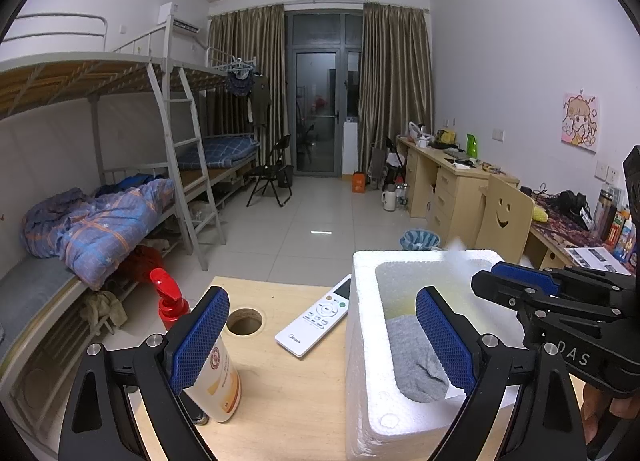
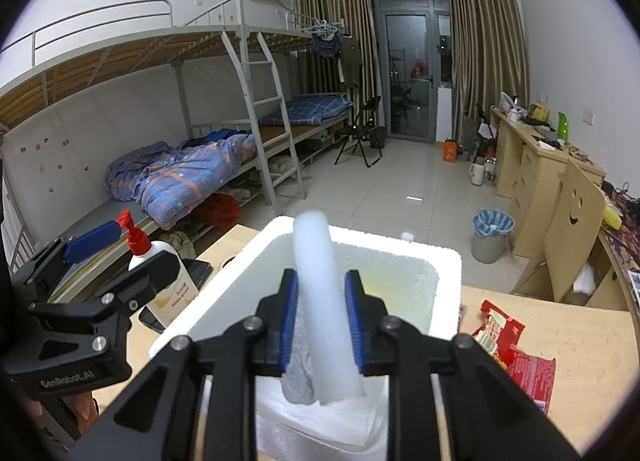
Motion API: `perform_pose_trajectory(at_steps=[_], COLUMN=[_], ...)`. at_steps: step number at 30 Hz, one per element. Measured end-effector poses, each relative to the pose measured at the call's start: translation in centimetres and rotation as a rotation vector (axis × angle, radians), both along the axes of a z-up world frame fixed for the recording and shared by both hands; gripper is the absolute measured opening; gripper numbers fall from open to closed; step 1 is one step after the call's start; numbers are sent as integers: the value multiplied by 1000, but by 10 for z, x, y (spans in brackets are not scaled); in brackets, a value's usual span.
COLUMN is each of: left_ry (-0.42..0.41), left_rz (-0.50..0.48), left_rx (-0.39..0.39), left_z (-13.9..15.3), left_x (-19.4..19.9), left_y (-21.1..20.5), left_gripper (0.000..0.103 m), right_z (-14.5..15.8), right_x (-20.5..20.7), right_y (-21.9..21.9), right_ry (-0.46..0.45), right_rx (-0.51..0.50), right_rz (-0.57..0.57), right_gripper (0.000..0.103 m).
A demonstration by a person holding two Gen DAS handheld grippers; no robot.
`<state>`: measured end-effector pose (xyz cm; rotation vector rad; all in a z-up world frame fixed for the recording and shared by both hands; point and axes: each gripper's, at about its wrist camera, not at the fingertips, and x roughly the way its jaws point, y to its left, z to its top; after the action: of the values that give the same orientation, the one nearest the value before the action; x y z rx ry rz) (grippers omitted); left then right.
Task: Organize soft objects
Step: 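Lower the foam roll into the foam box and open the right tool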
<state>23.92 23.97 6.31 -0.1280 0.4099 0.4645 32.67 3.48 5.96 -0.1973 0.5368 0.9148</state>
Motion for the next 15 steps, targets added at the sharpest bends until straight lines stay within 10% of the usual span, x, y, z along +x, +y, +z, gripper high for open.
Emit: perform_pose_trajectory(at_steps=[5,15], left_ry=[-1,-6], left_rz=[2,-4], left_rx=[3,3], left_z=[0,1], left_x=[0,1], left_y=[0,-1], left_gripper=[95,95], right_z=[1,4], right_x=[-1,1], right_y=[-2,-9], right_ry=[-13,0], right_rx=[10,23], right_rz=[-9,-25], right_gripper=[55,62])
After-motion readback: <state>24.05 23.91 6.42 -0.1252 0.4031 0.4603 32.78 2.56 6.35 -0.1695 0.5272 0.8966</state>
